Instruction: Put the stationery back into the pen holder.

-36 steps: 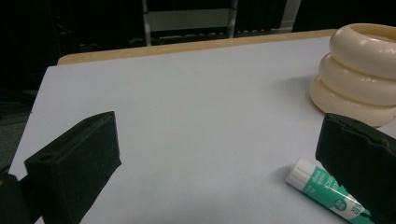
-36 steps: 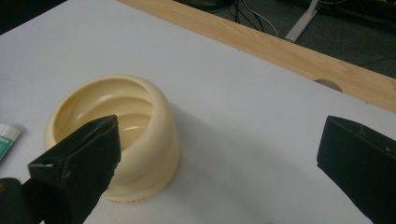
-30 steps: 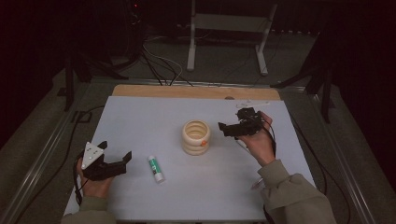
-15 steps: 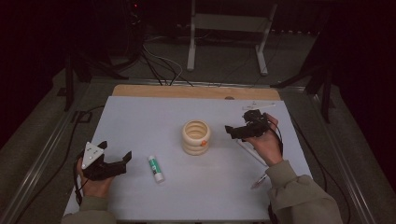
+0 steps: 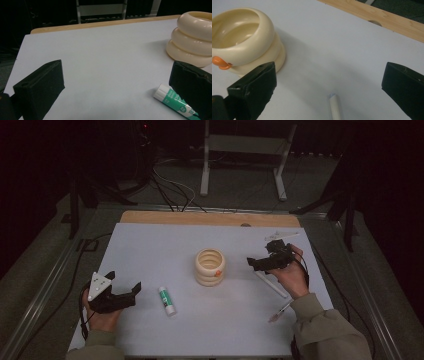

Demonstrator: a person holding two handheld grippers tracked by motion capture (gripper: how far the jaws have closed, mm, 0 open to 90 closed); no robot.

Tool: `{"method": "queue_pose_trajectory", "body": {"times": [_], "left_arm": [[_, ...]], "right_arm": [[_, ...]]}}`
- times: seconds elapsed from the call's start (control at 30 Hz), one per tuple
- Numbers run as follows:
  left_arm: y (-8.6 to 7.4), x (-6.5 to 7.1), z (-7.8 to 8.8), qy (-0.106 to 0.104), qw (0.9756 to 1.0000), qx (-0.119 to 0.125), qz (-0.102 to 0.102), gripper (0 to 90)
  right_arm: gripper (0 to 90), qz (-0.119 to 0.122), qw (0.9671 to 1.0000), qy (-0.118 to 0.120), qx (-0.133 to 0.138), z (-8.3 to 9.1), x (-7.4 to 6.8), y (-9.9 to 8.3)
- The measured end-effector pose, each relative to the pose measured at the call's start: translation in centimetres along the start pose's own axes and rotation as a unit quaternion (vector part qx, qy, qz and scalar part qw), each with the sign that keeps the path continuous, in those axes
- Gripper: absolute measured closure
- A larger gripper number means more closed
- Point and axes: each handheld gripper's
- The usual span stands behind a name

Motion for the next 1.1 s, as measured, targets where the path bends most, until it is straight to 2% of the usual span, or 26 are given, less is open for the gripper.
{"method": "queue_pose_trajectory", "body": {"times": [0.33, 0.8, 1.1], "left_arm": [[0.0, 0.0, 0.0, 0.000, 1.0000, -0.001, -0.001, 0.4], [0.0, 0.1, -0.1, 0.000, 1.0000, -0.002, 0.001, 0.4], [-0.1, 0.1, -0.2, -0.001, 1.0000, -0.004, -0.002, 0.4]], "right_arm": [[0.4, -0.001, 0.9999, 0.001, -0.014, -0.2, 0.6, -0.4], [0.4, -0.006, 0.9986, -0.007, -0.052, -0.9, 1.8, -1.6], [1.0, -0.010, 0.9979, -0.009, -0.063, -1.0, 2.5, -2.4]]}}
Point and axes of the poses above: each handheld gripper's, and its own axes: z roughly backward along the jaws, y roughly out of its top, x roughly to its right, and after that the axes turned 9 degrees about -z, right-handed
